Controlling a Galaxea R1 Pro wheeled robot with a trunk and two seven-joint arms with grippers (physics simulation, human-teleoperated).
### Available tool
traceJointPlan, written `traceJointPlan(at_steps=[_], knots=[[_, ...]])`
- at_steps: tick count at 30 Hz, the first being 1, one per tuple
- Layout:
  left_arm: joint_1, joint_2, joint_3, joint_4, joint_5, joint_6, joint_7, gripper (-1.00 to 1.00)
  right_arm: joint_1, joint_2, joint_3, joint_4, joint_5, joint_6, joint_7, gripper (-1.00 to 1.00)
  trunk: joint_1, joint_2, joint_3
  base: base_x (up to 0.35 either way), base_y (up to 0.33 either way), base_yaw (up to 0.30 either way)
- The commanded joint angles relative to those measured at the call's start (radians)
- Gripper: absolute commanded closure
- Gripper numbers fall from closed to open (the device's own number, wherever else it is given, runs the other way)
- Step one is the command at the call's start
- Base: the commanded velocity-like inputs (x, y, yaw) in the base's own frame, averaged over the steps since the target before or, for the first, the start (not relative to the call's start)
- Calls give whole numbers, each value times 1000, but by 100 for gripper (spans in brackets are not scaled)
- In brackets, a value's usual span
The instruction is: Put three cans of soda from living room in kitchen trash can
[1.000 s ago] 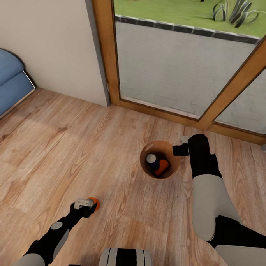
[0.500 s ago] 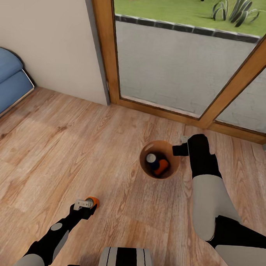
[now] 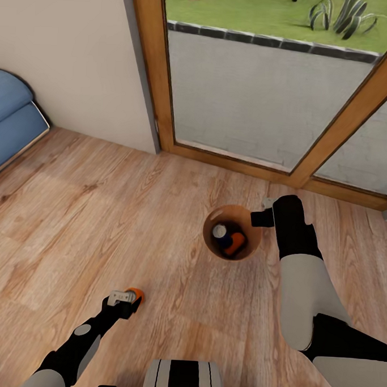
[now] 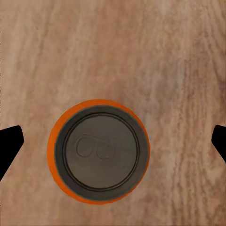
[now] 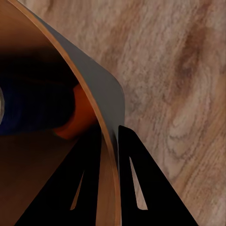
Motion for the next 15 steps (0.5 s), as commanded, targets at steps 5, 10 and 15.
traceJointPlan(at_steps=[5, 10, 15], knots=[[0, 0, 0, -2, 0, 0, 0, -100, 1, 0, 0, 0, -16, 3, 3, 100, 0, 0, 0, 47, 8, 0], [0, 0, 0, -4, -1, 0, 0, -100, 1, 1, 1, 0, -17, 3, 3, 100, 0, 0, 0, 7, 1, 0], [0, 0, 0, -3, -1, 1, 0, -100, 1, 0, 0, 0, -17, 3, 3, 100, 15, -28, -12, 1, 0, 0]])
